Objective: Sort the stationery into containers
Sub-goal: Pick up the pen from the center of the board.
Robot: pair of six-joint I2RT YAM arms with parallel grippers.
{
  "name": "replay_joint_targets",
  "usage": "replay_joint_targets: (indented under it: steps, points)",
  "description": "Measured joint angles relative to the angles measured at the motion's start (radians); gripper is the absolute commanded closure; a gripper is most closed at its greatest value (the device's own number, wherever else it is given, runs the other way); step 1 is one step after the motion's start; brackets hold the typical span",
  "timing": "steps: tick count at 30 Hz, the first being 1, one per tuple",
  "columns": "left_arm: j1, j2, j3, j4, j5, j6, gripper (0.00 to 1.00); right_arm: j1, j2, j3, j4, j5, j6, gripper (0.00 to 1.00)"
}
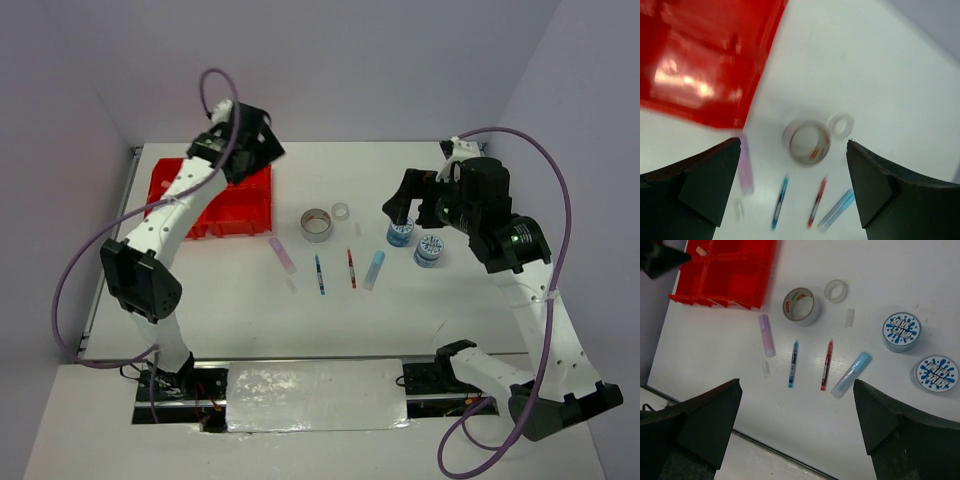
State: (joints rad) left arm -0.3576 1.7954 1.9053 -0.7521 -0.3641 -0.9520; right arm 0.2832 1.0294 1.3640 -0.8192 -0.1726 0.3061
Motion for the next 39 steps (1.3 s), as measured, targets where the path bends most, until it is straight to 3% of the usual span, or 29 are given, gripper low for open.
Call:
replay_joint_targets:
  steps: [5, 12, 25, 39]
  points:
    - [-0.181, 0.063, -0.078, -0.196, -0.046, -0.100, 0.01, 0.000, -0.037, -0.043, 0.004, 0.000, 0.019, 0.00]
    - [-0.220, 0.197, -0.107, -0.293, -0.059, -0.132, 0.01, 0.000, -0.114, -0.127, 0.003, -0.002, 0.040, 0.00]
    - [-0.221, 0.233, -0.180, -0.276, -0.058, -0.152, 0.05, 0.000, -0.172, -0.196, -0.012, -0.042, 0.071, 0.00]
    - [-0.221, 0.233, -0.390, -0.080, -0.038, -0.156, 0.26, 0.000, -0.205, -0.193, -0.042, -0.061, 0.070, 0.00]
